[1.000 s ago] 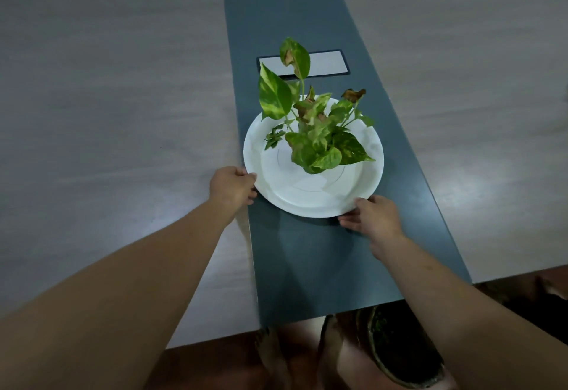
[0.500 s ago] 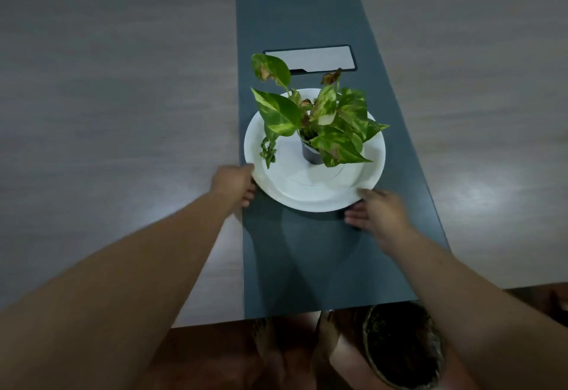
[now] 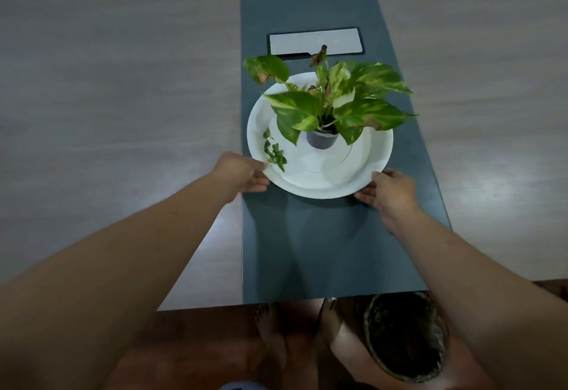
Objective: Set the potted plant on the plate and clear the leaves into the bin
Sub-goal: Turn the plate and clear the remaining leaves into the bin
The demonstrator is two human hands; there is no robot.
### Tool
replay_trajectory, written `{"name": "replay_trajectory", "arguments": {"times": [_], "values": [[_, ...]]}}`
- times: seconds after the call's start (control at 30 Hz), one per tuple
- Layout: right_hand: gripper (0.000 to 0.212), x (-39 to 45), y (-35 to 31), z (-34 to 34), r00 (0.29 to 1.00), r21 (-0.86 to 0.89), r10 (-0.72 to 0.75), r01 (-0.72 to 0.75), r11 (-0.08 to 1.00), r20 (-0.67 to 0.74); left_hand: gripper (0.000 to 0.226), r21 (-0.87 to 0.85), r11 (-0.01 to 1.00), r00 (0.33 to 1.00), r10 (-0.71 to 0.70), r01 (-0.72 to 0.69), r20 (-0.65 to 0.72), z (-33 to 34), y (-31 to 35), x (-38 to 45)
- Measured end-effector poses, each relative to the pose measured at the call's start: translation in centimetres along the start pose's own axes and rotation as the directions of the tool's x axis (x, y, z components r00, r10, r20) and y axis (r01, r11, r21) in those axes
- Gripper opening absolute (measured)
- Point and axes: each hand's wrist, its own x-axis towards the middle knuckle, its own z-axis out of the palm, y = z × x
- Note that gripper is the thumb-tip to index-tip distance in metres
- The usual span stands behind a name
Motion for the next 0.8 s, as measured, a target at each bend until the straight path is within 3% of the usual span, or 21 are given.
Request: {"name": "replay_trajectory", "arguments": {"times": [0.1,0.17,0.3,0.4,0.53,0.6,0.73,0.8], "values": [[0.009,1.3,-1.5,-0.4,1.0,0.081,-0.023,0.025,0.996,-0.018,0.026,0.169,0.984,0.989,-0.081,0.059,0.124,-0.1,-1.2,-0.9],[0.019,1.7,-1.8,-0.6,1.0,0.089,-0.022,0.024,0.996,-0.018,0.028,0.178,0.982,0.987,-0.095,0.071,0.132,-0.2,-1.2,-0.6],[0.008,-0.2,-0.1,0.0,0.998,0.011,0.021,-0.021,1.0,0.058,0.031,-0.065,0.997,0.993,0.03,-0.038,-0.118,-0.3,0.5,1.7],[0.017,-2.2,2.2,1.2,0.992,0.0,0.05,-0.051,0.999,0.113,0.032,-0.152,0.981,0.983,0.096,-0.12,-0.155,-0.7,1.6,2.7],[0.016,-2.4,2.5,1.9,0.997,0.039,0.047,-0.049,0.998,0.067,0.033,-0.041,0.993,0.987,0.106,-0.112,-0.118,-1.0,1.3,2.1],[0.015,-1.4,1.5,1.6,1.0,0.003,0.02,-0.02,1.0,0.013,0.034,-0.027,0.998,0.997,0.049,-0.051,-0.064,-1.1,0.9,1.3],[0.011,0.7,-1.1,0.6,0.999,0.019,-0.02,0.021,1.0,-0.042,0.028,0.197,0.978,0.989,-0.094,0.07,0.115,-1.1,-0.8,-0.3],[0.004,1.4,-2.0,0.3,0.999,0.037,-0.044,0.044,0.998,-0.017,0.031,0.16,0.985,0.994,-0.074,0.06,0.082,-0.9,-1.3,-0.4]]}}
